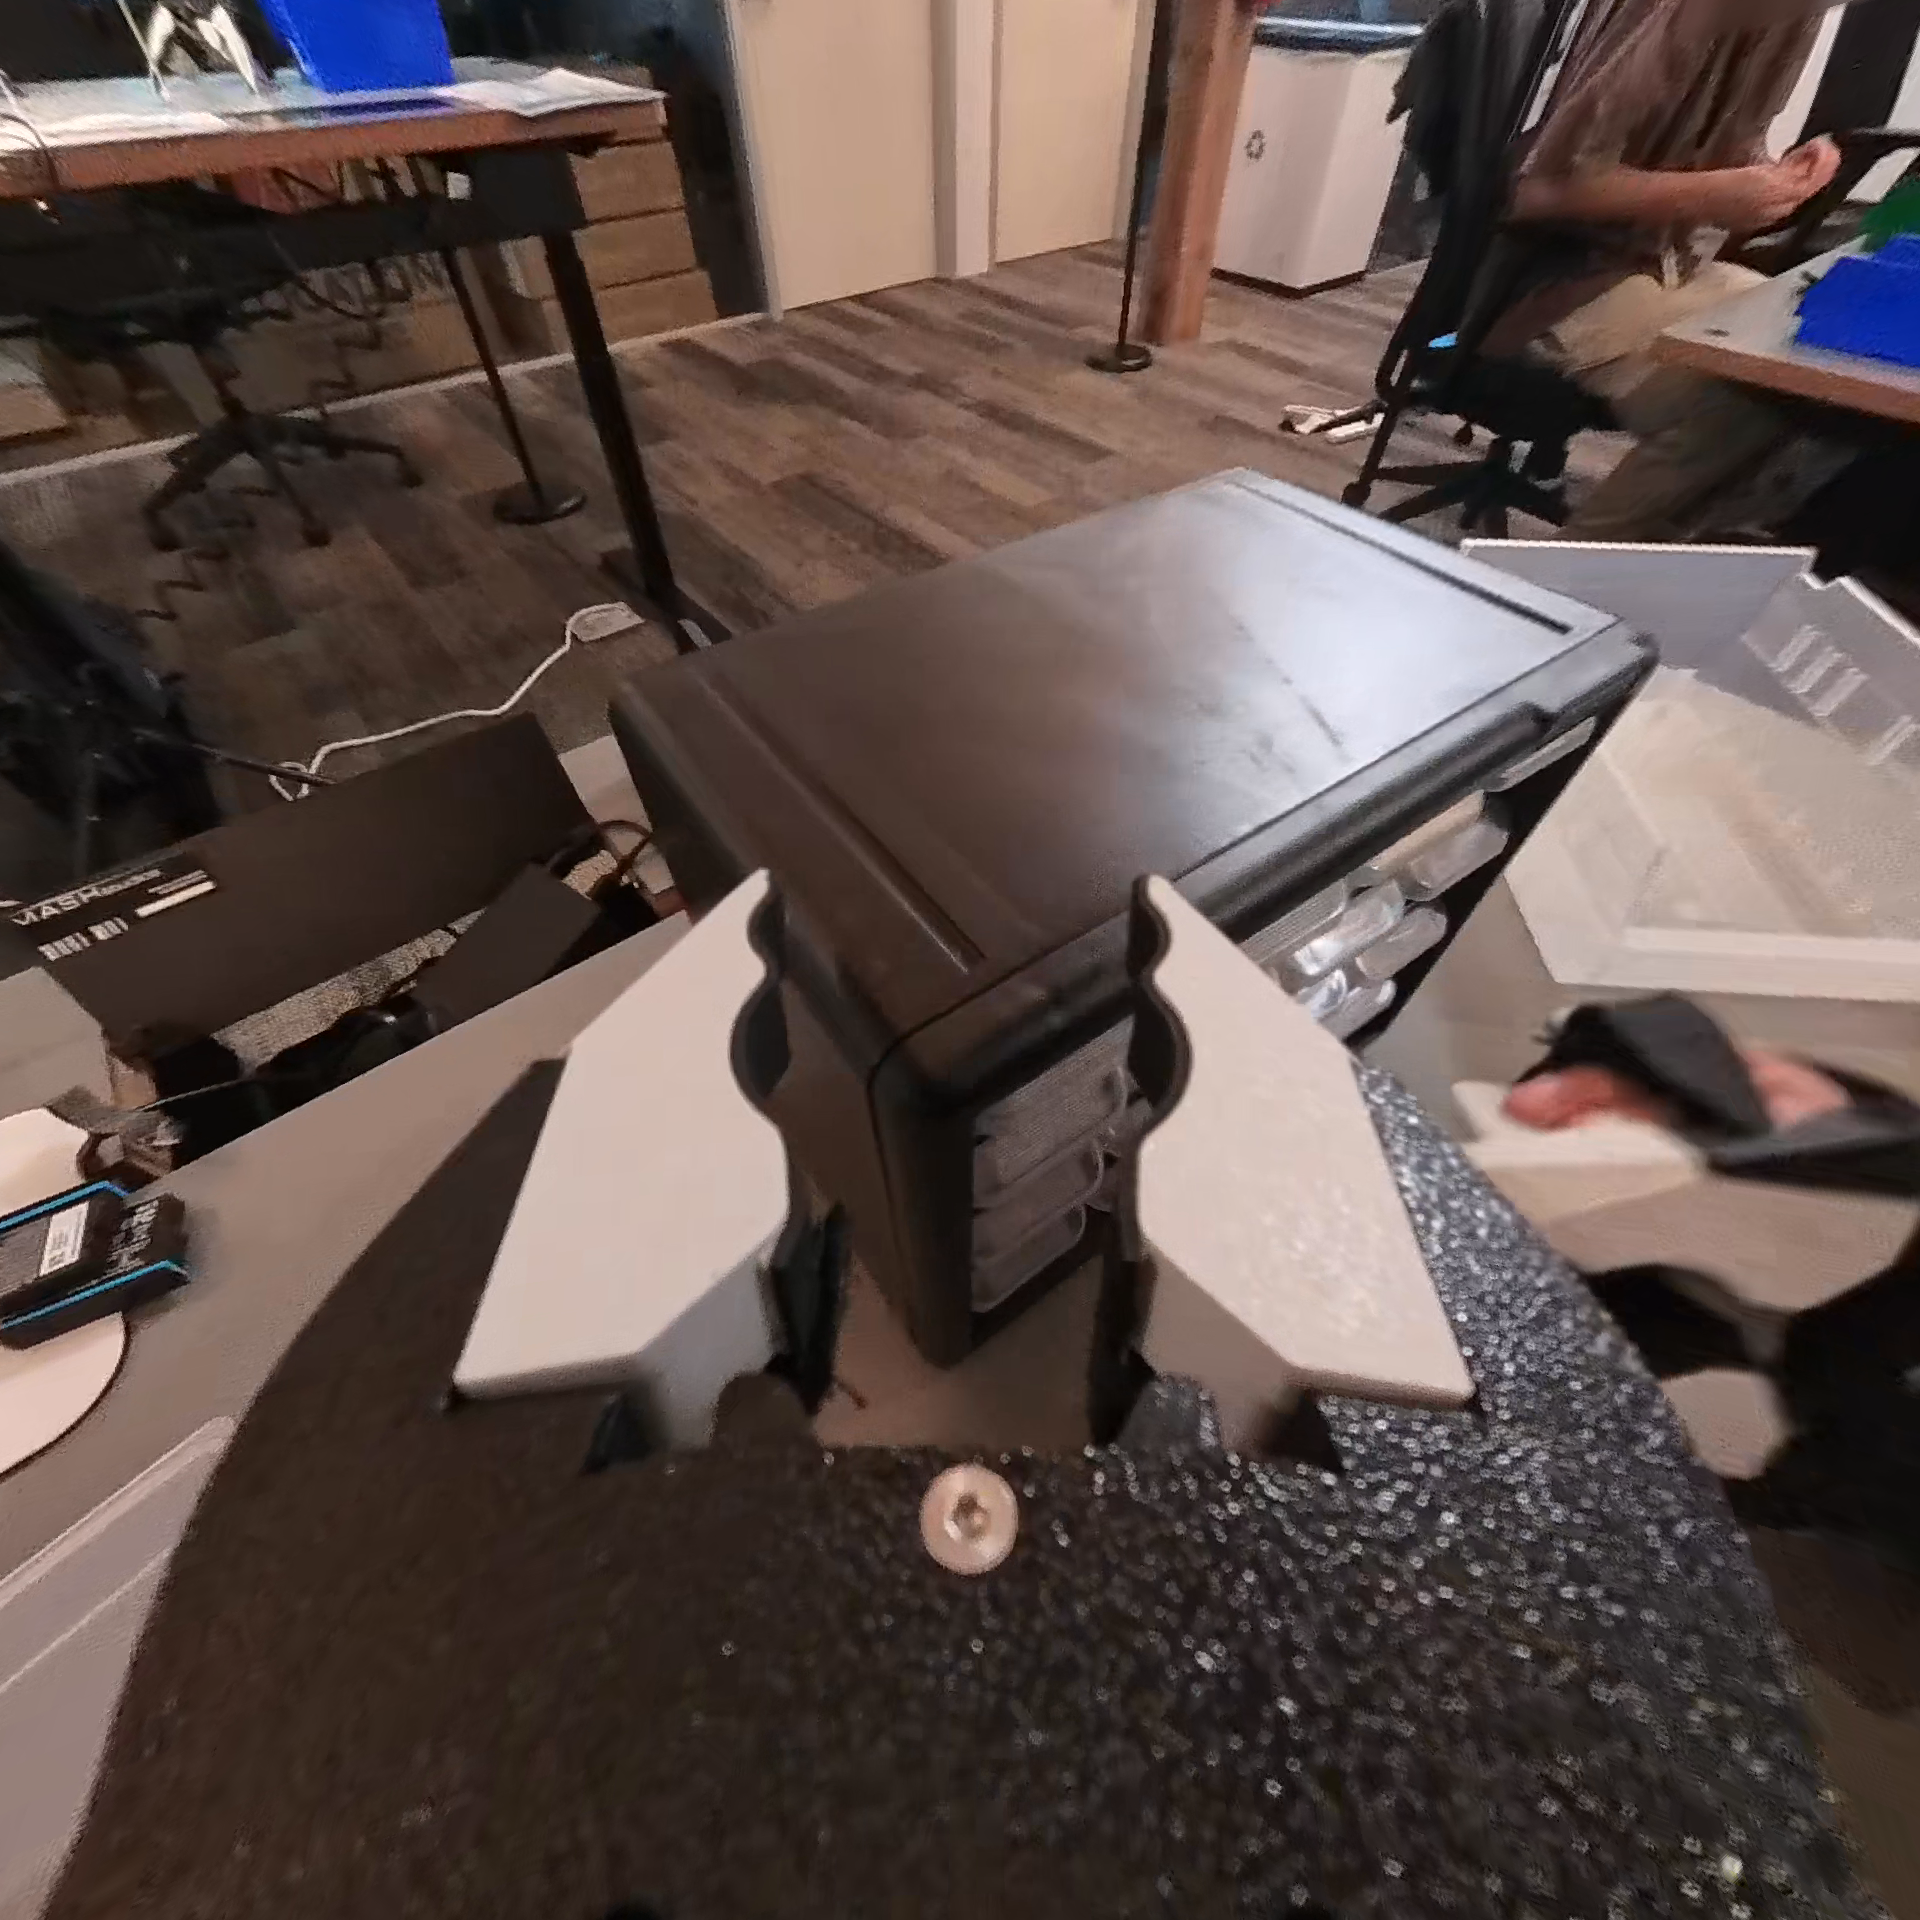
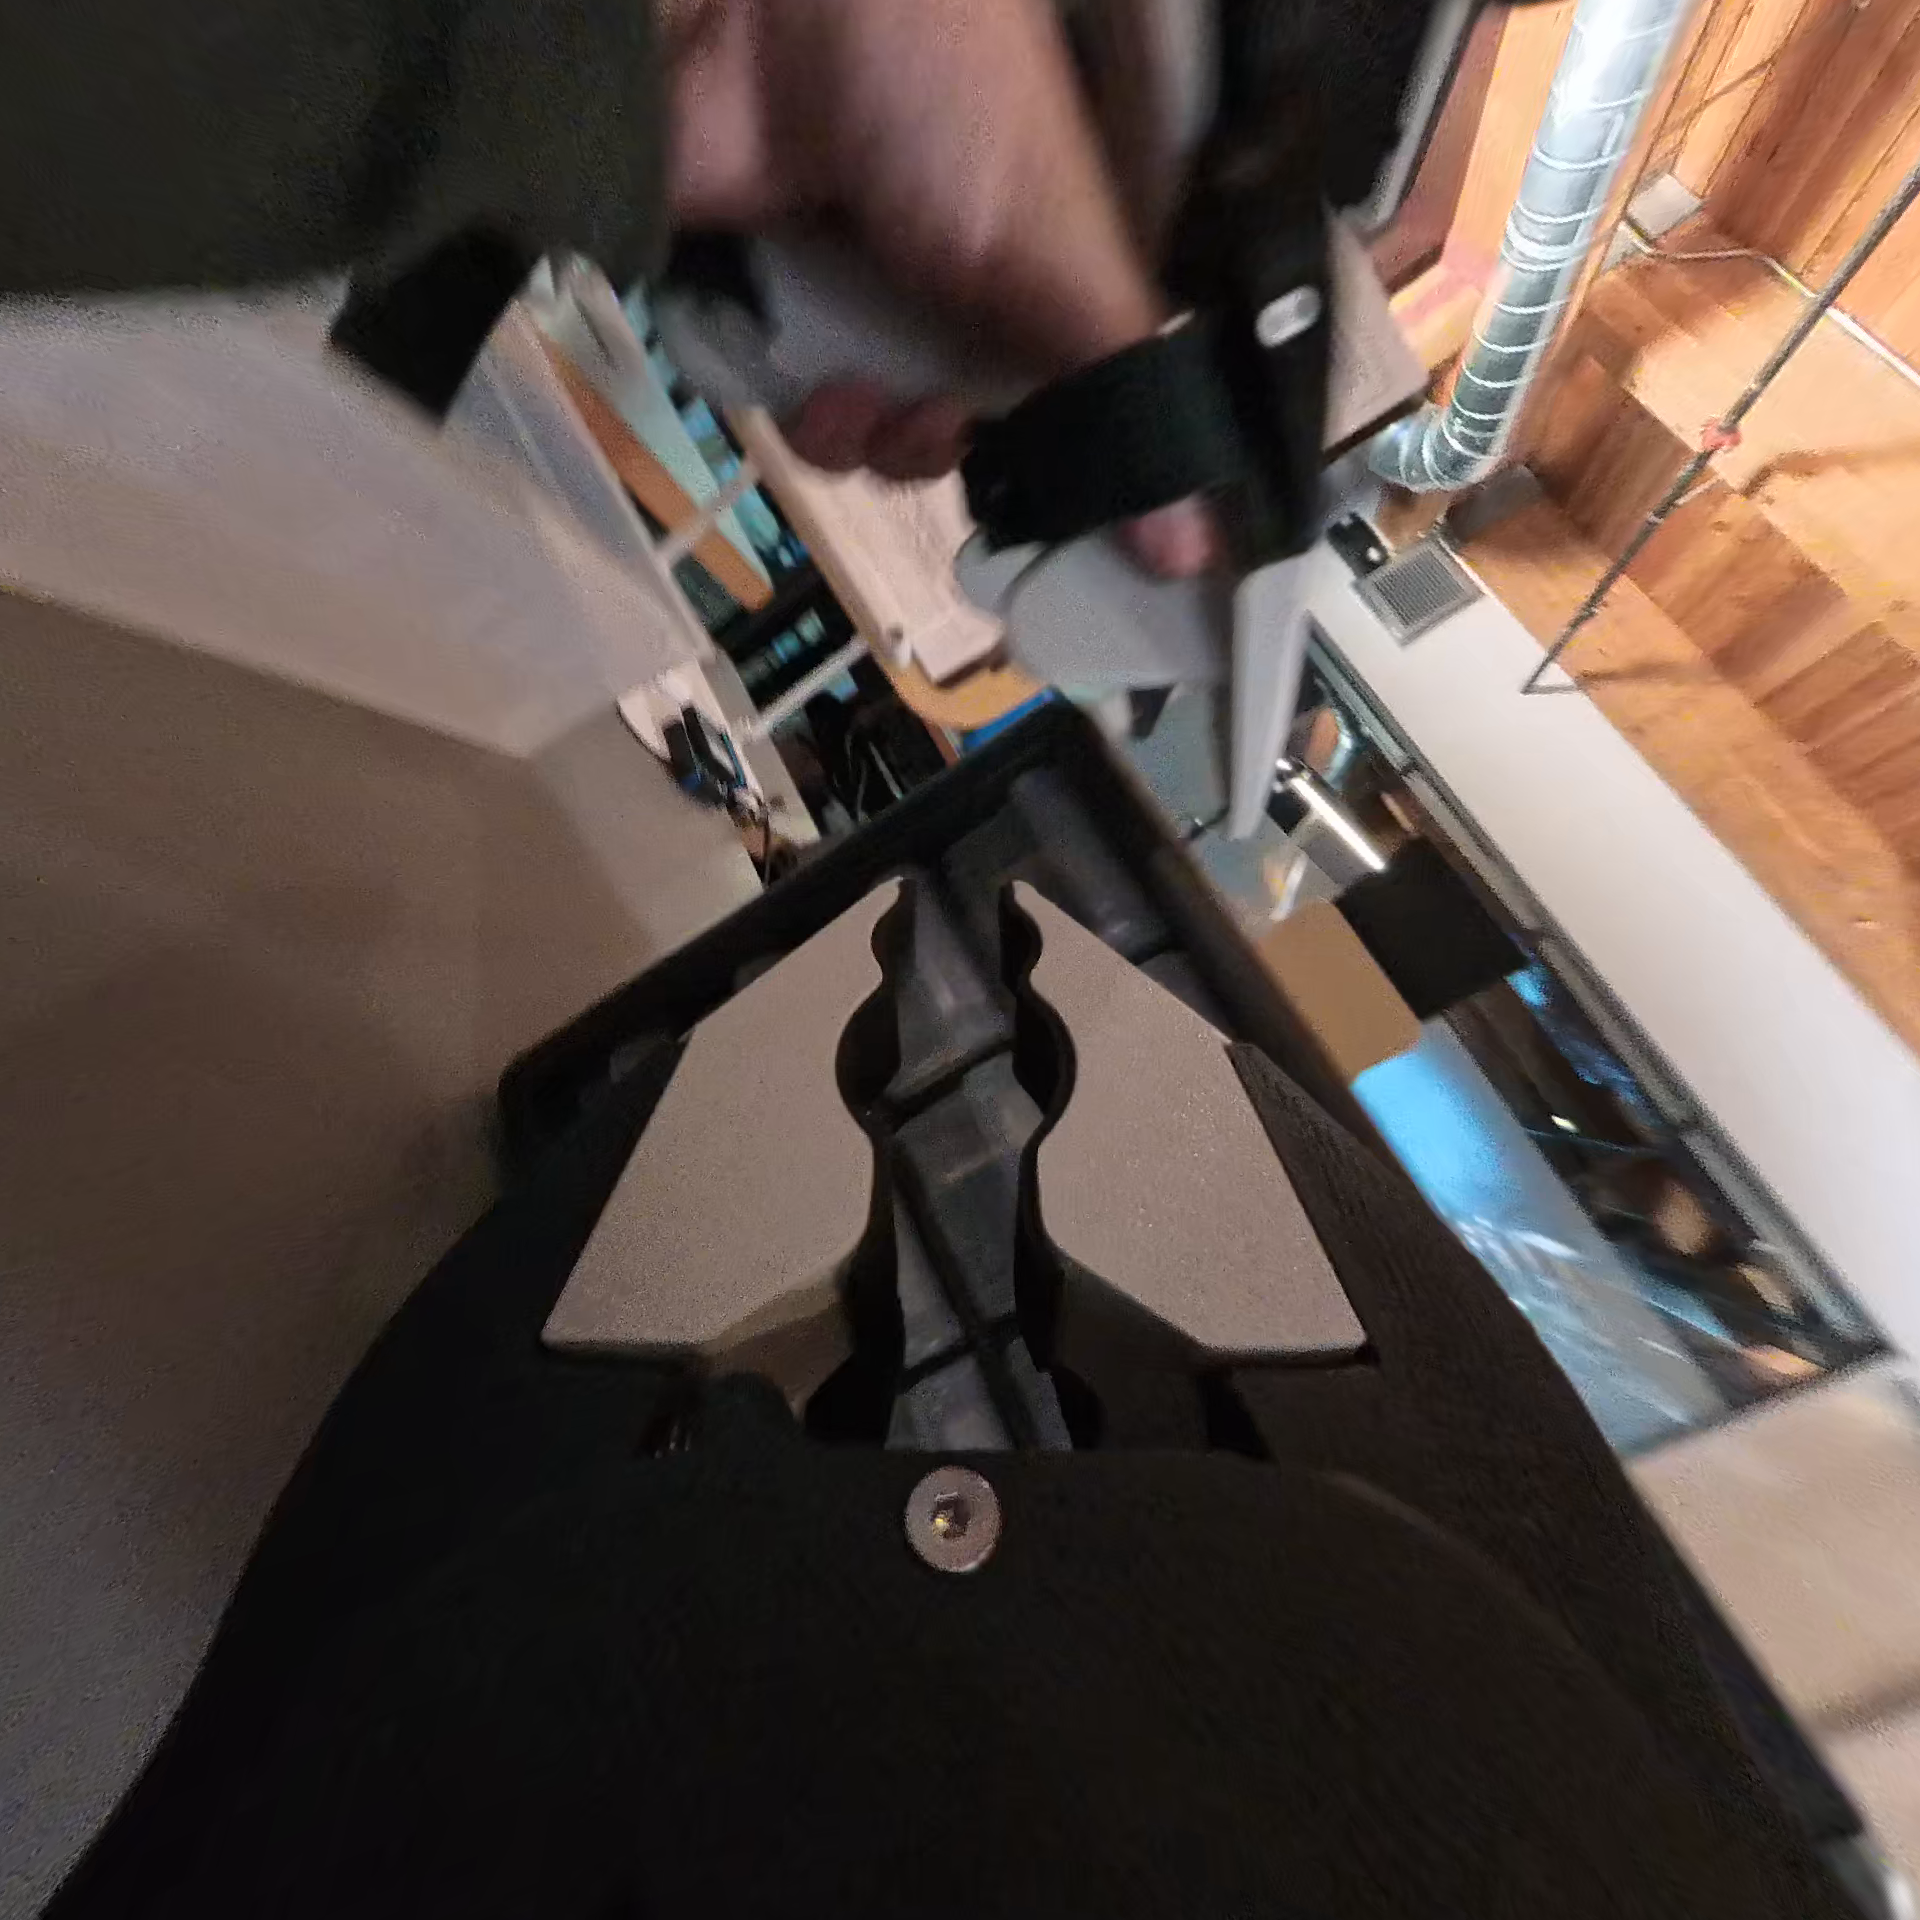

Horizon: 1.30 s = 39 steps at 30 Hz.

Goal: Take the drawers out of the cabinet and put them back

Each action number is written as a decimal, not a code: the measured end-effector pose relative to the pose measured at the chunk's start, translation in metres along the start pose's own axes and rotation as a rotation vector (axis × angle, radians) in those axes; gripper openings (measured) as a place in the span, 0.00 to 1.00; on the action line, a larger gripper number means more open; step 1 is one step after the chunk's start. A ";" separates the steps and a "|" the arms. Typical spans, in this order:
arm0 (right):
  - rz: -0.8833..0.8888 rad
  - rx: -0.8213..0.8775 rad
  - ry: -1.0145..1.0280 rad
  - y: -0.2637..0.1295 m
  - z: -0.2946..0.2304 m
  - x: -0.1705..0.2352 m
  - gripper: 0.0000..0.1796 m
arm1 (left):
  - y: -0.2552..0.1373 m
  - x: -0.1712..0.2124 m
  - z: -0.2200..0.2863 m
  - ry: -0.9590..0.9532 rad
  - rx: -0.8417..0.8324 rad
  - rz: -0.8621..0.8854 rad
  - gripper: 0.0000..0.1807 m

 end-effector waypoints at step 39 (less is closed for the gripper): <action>-0.194 -0.033 -0.533 0.001 -0.065 0.041 0.04 | 0.008 0.008 0.001 -0.009 -0.011 -0.052 0.36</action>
Point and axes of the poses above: each gripper's, where its closed fingertips meet, y out along the fingers, x out of its underside, z = x × y across the jaws, the point moved 3 cm from there along -y, back along the fingers, and after that the axes turned 6 degrees about z, right-handed, at the moved point
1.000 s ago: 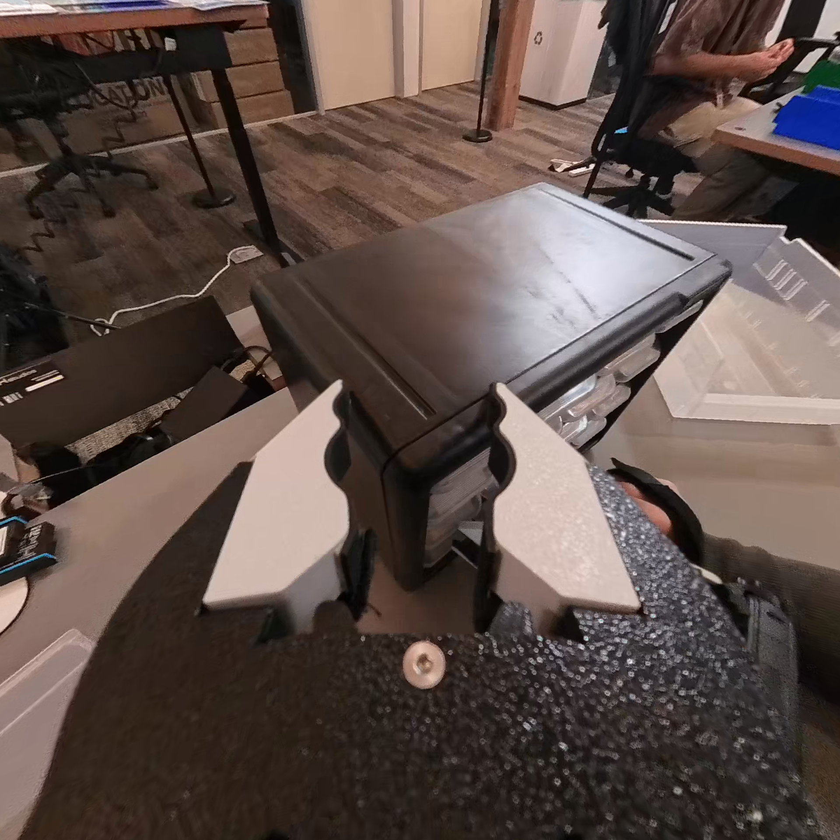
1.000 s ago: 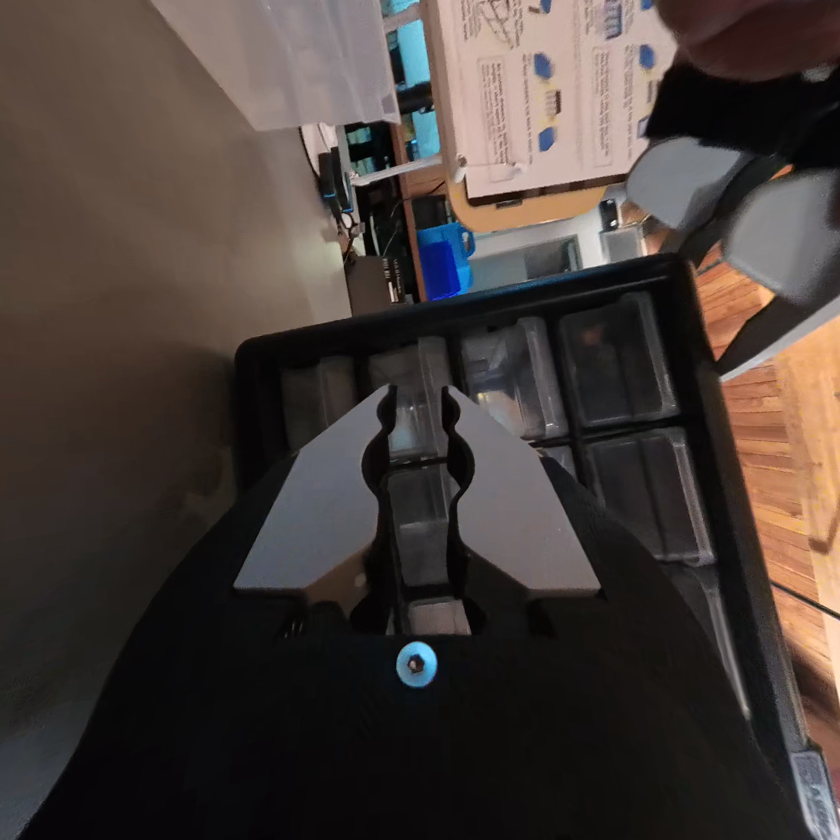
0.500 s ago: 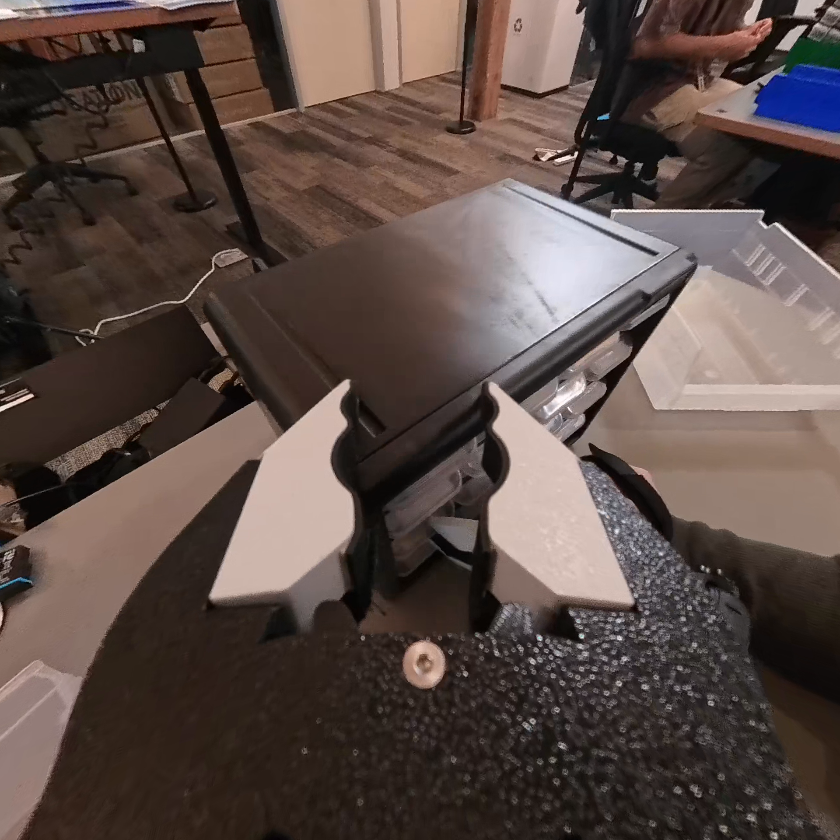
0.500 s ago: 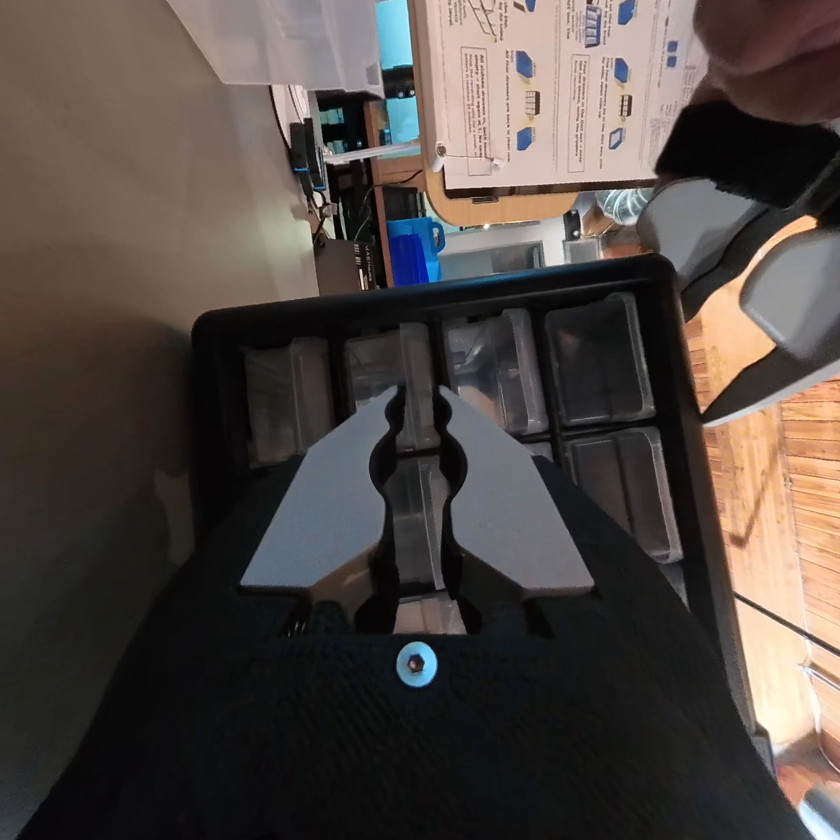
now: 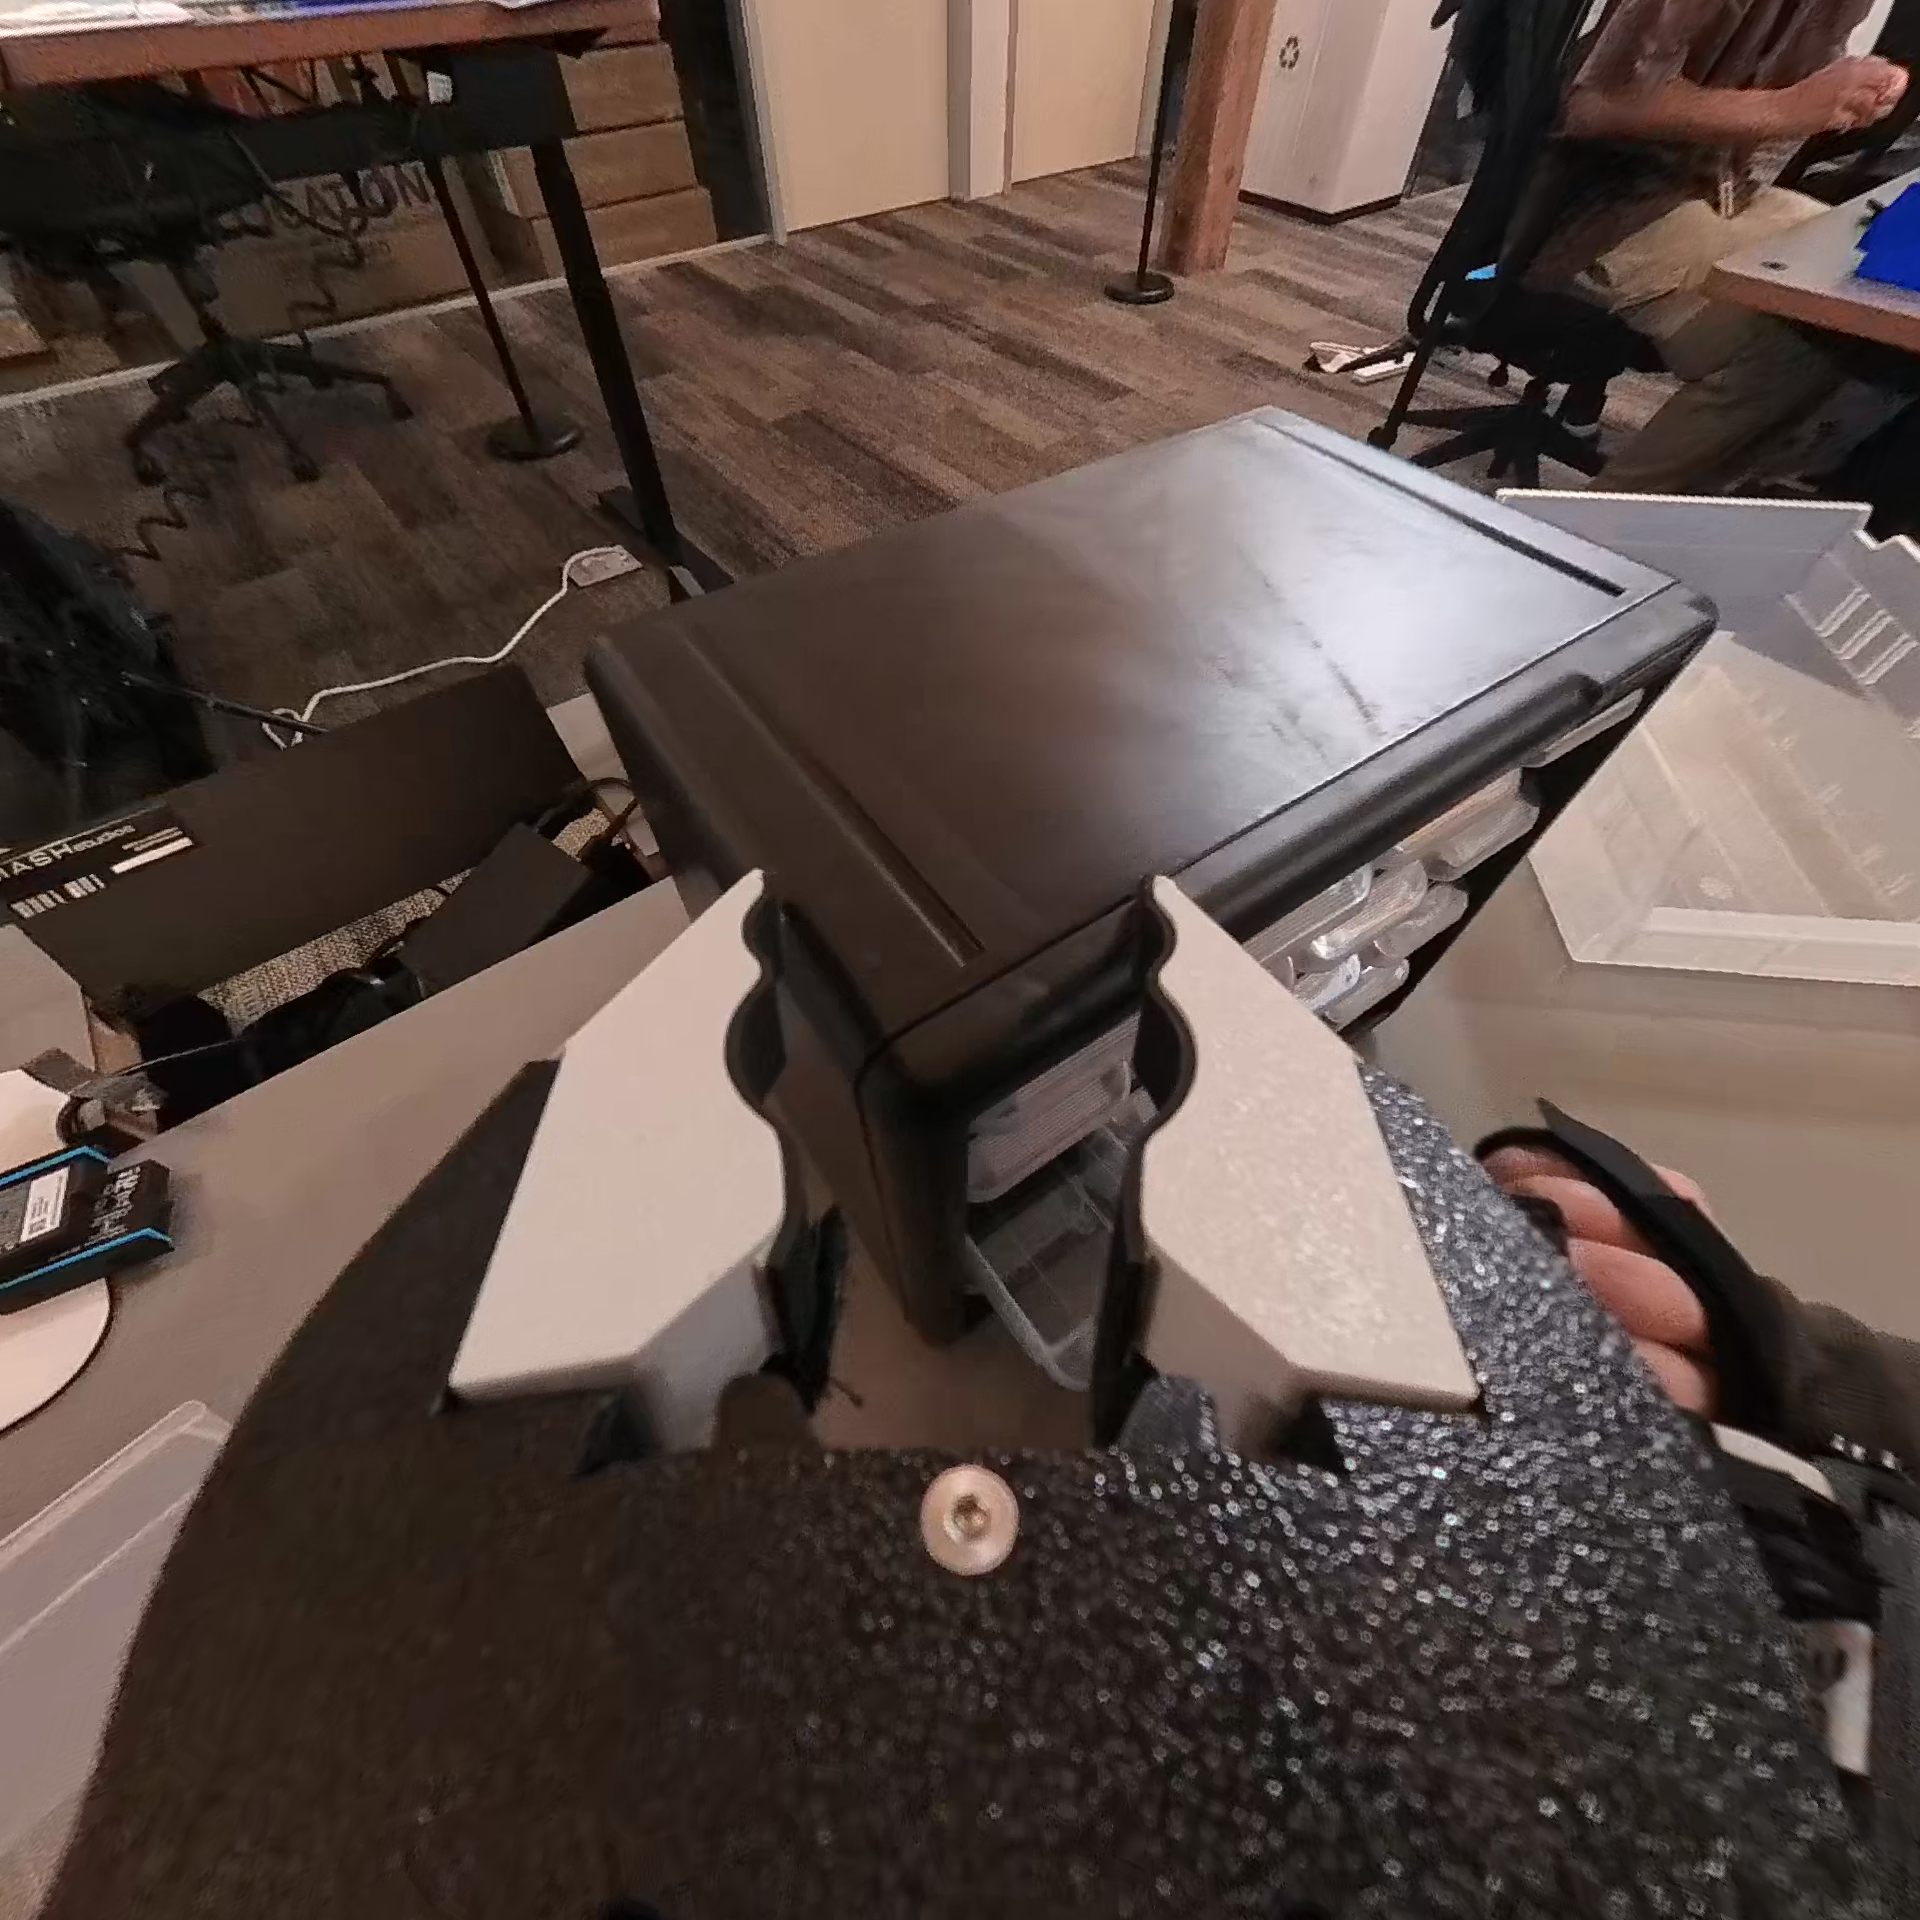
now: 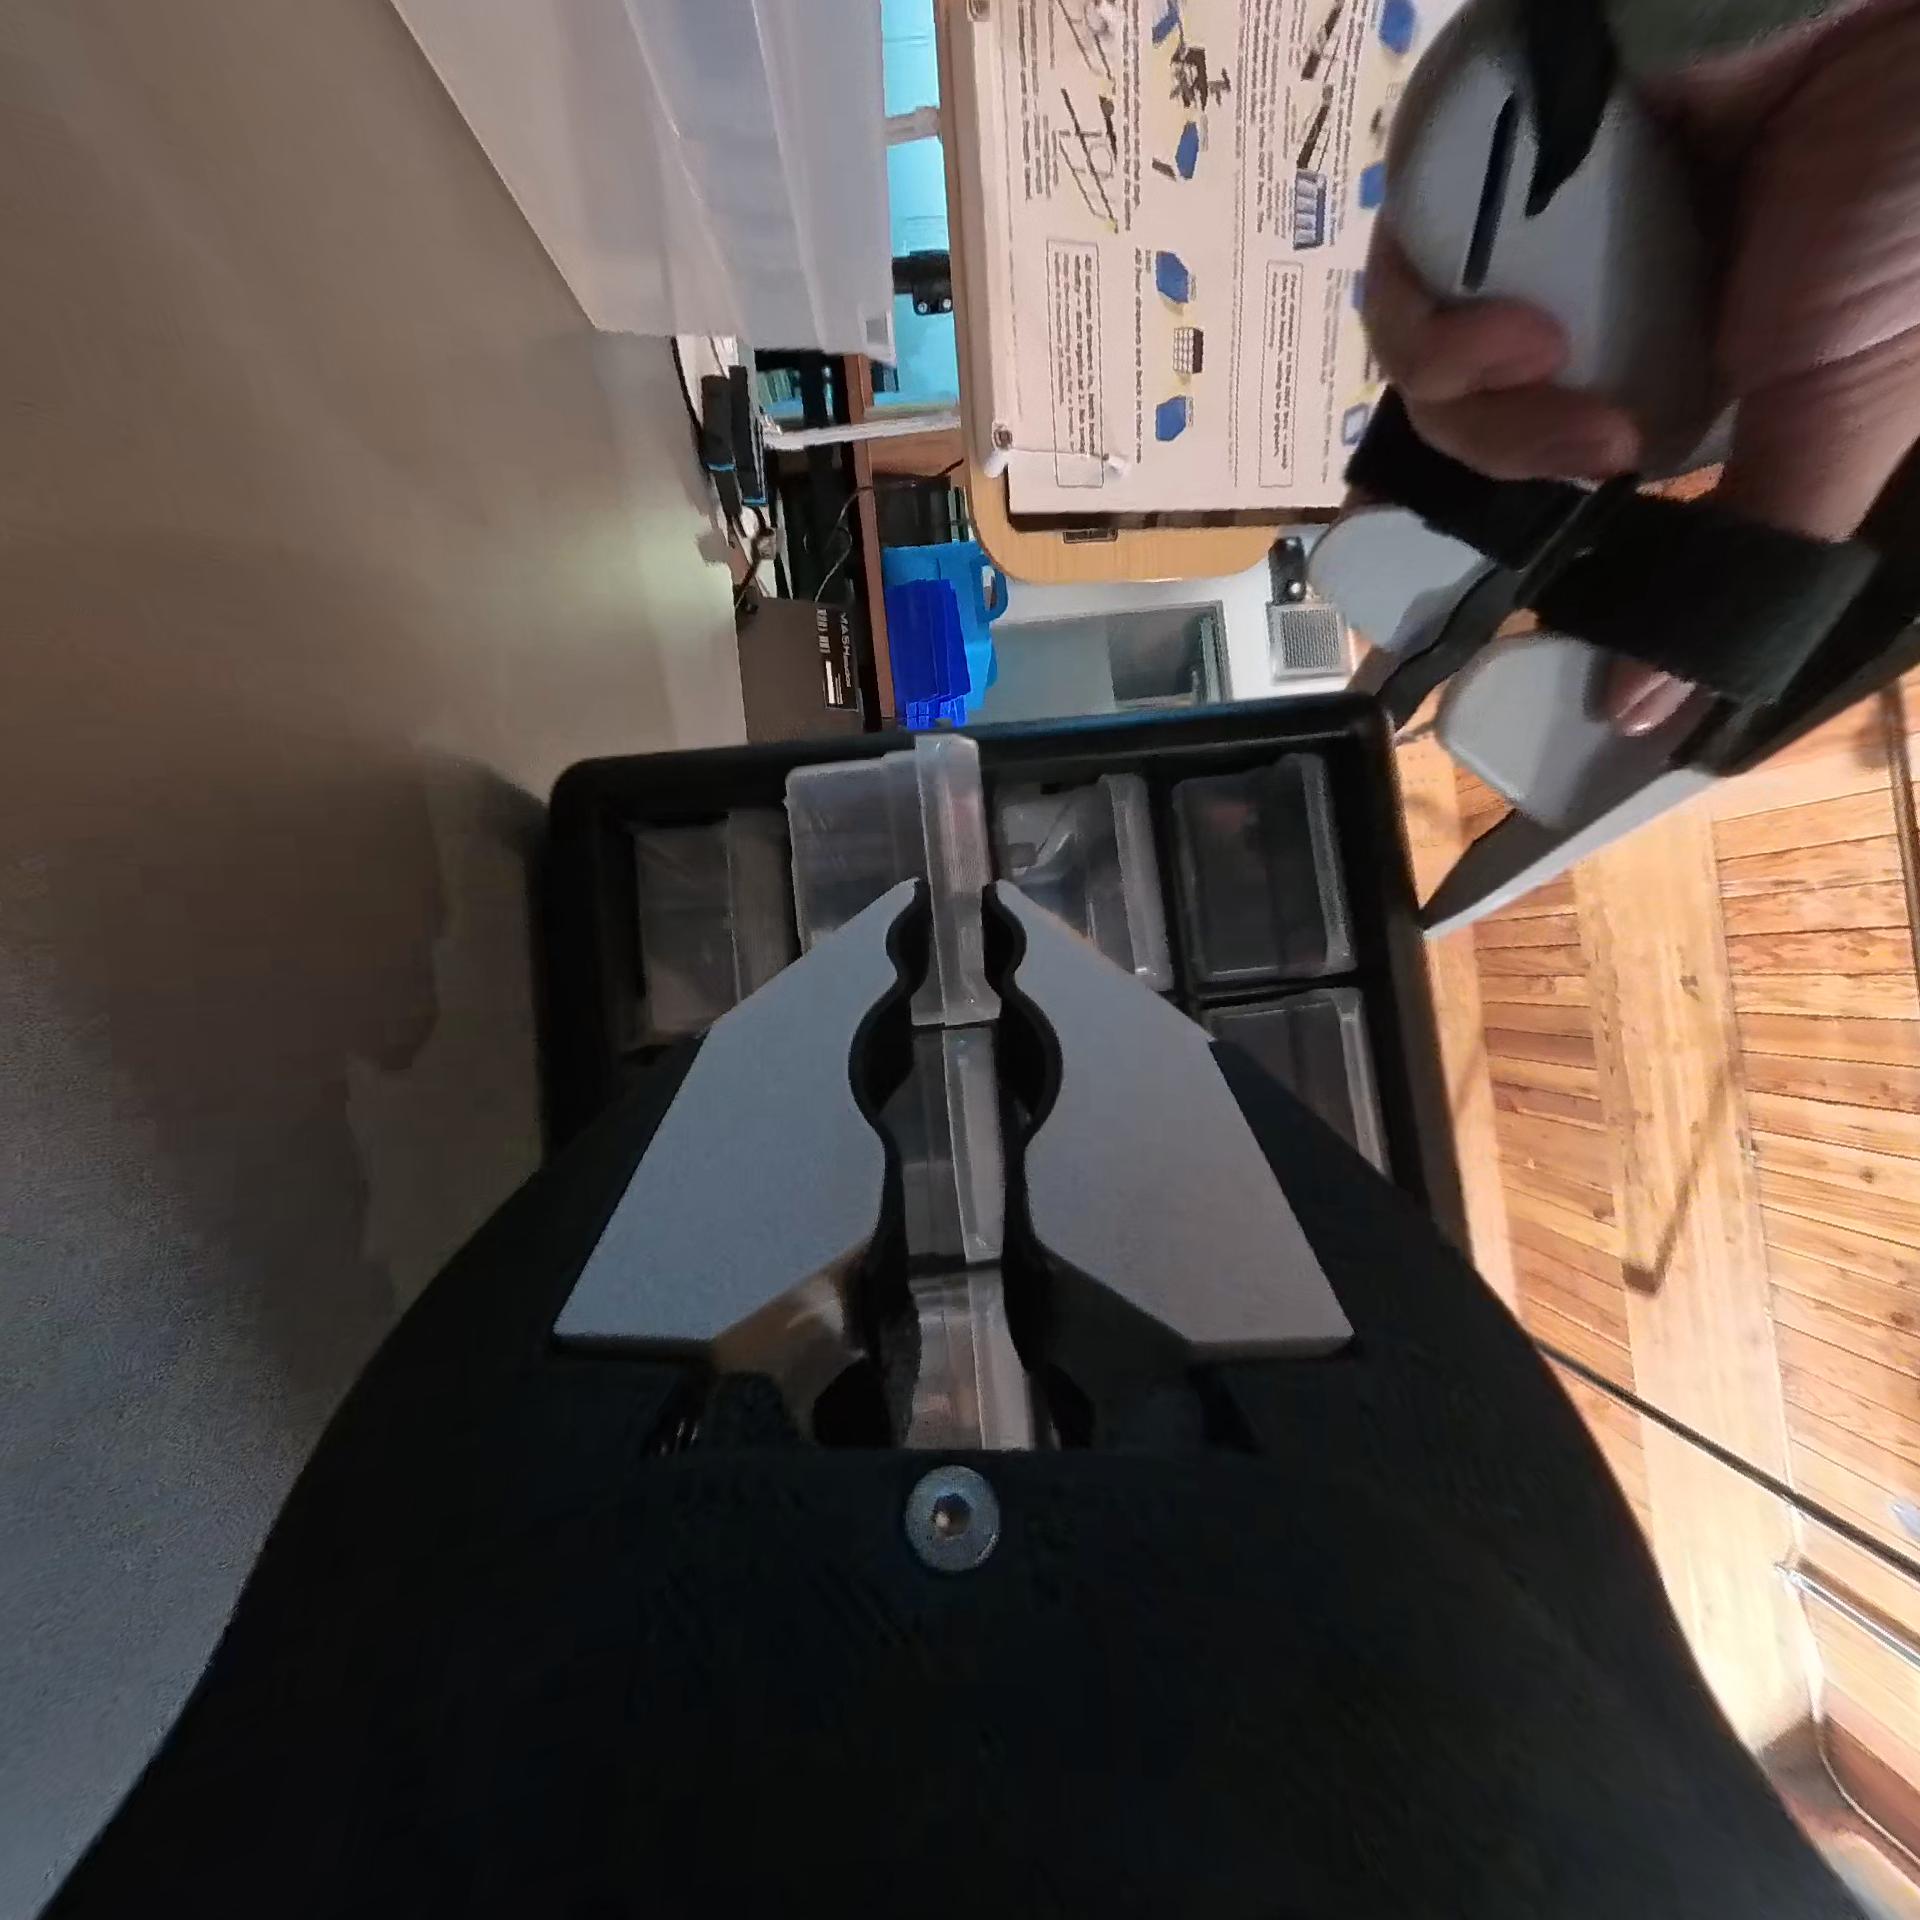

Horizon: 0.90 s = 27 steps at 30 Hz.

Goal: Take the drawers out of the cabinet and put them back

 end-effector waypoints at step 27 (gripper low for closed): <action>-0.035 -0.074 0.020 -0.040 -0.006 -0.039 0.24 | -0.001 0.001 -0.001 -0.006 0.029 0.004 0.35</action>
Point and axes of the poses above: each gripper's, where its closed fingertips meet, y out along the fingers, x out of its underside, z = x × y across the jaws, the point moved 3 cm from there along -y, back along the fingers, and after that the axes turned 6 degrees about z, right-handed, at the moved point
